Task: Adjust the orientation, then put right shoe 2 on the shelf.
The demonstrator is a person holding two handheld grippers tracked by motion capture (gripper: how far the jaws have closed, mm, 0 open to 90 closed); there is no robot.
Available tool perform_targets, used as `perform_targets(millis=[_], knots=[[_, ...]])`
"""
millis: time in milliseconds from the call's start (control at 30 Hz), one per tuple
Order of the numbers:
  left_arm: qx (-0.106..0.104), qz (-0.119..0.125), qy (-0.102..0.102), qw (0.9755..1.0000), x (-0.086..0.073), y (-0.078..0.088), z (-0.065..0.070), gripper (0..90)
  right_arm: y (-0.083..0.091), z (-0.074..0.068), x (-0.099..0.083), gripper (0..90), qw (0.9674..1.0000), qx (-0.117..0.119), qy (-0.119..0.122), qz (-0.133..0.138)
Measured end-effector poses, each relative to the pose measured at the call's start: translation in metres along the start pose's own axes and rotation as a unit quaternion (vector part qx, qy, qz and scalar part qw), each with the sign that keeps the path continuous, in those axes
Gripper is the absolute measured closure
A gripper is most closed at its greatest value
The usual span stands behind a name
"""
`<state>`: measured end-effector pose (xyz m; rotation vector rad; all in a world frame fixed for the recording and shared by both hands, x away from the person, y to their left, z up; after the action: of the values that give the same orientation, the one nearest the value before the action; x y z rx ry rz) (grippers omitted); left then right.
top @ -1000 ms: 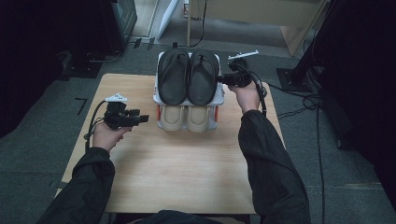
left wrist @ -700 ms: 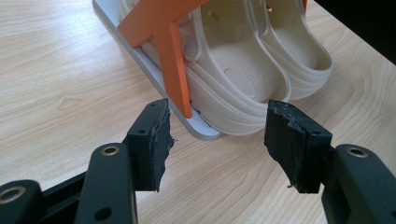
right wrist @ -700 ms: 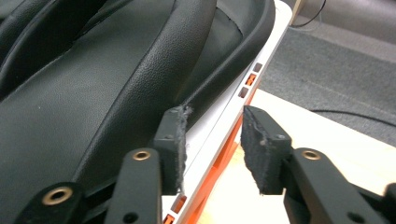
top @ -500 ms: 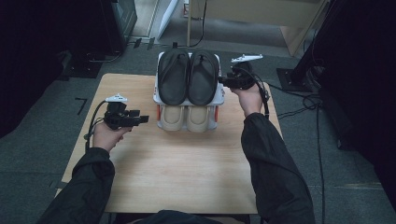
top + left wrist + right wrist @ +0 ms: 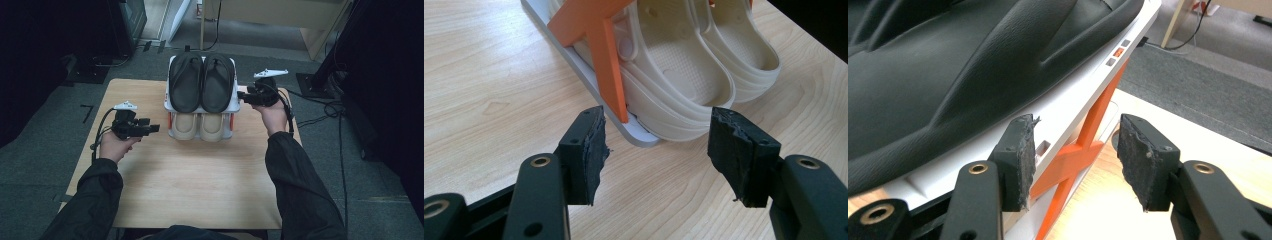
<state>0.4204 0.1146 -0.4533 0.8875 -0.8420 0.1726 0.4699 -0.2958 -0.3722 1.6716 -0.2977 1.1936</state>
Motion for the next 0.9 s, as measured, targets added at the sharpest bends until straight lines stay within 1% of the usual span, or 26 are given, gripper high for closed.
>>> perform_targets(millis=[100, 200, 300, 367, 433, 600, 667, 700, 900], knots=[[0.001, -0.001, 0.001, 1.0000, 0.000, 0.000, 0.000, 40.4, 0.002, -0.003, -0.005, 49.7, 1.0000, 0.003, 0.003, 0.000], [0.001, -0.001, -0.001, 1.0000, -0.001, 0.000, -0.001, 40.4, 0.005, -0.005, -0.010, 49.6, 0.9999, 0.008, 0.000, 0.015], [0.001, -0.001, 0.001, 1.0000, -0.001, 0.000, -0.001, 40.4, 0.007, -0.007, -0.015, 48.6, 0.9998, 0.009, 0.000, 0.015], [0.001, -0.001, 0.000, 1.0000, -0.001, -0.001, -0.001, 40.4, 0.010, -0.008, -0.018, 48.7, 0.9996, 0.009, -0.005, 0.028], [0.002, -0.003, -0.001, 1.0000, -0.001, -0.001, -0.001, 40.4, 0.012, -0.008, -0.020, 48.7, 0.9994, 0.013, -0.007, 0.033], [0.003, -0.003, 0.001, 1.0000, -0.002, -0.002, -0.001, 40.3, 0.018, -0.010, -0.024, 47.9, 0.9993, 0.011, -0.003, 0.035], [0.003, -0.004, 0.000, 1.0000, -0.002, -0.002, -0.001, 40.3, 0.019, -0.010, -0.027, 47.5, 0.9995, 0.011, -0.002, 0.030], [0.004, -0.006, -0.001, 1.0000, -0.002, -0.002, -0.002, 40.3, 0.020, -0.009, -0.029, 47.5, 0.9994, 0.009, 0.000, 0.032], [0.005, -0.006, -0.003, 1.0000, -0.003, -0.003, -0.002, 40.0, 0.021, -0.006, -0.047, 47.1, 0.9996, 0.011, -0.008, 0.024]])
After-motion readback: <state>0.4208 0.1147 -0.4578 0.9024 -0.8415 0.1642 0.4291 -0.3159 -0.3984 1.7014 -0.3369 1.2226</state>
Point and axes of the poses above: each handheld gripper's, and its own axes: y roughly backward along the jaws, x roughly out of its top, z roughly to its right, the point moved 3 cm from there along -y, roughly forward along the jaws, and after that the axes turned 5 degrees about y, right-handed, at the moved point
